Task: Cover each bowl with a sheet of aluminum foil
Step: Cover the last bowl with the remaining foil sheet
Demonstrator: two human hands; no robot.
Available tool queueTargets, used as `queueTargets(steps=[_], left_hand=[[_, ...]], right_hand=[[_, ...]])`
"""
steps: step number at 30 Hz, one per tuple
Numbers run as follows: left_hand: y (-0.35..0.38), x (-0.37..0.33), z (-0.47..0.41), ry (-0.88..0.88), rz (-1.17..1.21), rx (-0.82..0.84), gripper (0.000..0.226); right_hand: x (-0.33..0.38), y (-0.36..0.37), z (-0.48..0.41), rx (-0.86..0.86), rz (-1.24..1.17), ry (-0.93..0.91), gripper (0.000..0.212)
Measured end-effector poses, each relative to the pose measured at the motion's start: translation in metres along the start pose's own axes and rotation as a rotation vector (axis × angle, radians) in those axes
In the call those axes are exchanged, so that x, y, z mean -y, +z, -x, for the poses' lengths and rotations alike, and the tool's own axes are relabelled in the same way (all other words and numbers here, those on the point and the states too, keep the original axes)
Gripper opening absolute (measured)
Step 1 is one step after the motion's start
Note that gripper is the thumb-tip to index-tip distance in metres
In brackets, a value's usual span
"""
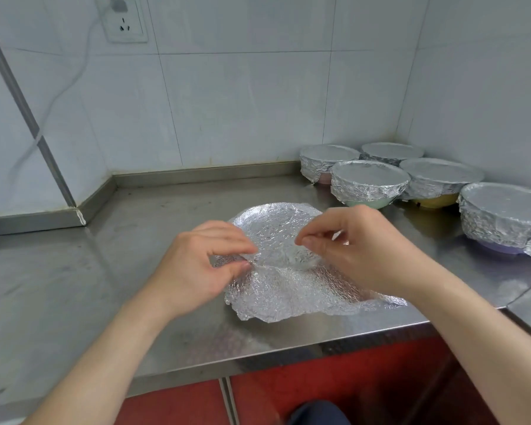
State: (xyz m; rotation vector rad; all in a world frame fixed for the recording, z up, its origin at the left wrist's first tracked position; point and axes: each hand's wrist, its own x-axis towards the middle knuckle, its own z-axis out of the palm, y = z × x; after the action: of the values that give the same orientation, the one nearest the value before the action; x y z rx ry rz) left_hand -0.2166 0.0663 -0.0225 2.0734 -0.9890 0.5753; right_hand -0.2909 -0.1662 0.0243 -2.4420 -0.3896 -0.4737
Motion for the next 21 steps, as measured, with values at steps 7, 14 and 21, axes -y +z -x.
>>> queueTargets(steps=[7, 14, 21], left_hand=[[0.018, -0.019, -0.004, 0.085, -0.006, 0.056, 0.017], [0.024, -0.014, 0.000, 0.313, -0.193, 0.049, 0.015], [0.029, -0.013, 0.005, 0.267, -0.153, -0.023, 0.008]], right_hand=[[-0.003, 0.015, -0.002, 0.151, 0.037, -0.001, 0.007], [-0.009, 0.031, -0.001, 0.069, 0.215, -0.193, 0.007], [-0.013, 0.052, 0.003, -0.104, 0.380, -0.329, 0.008]])
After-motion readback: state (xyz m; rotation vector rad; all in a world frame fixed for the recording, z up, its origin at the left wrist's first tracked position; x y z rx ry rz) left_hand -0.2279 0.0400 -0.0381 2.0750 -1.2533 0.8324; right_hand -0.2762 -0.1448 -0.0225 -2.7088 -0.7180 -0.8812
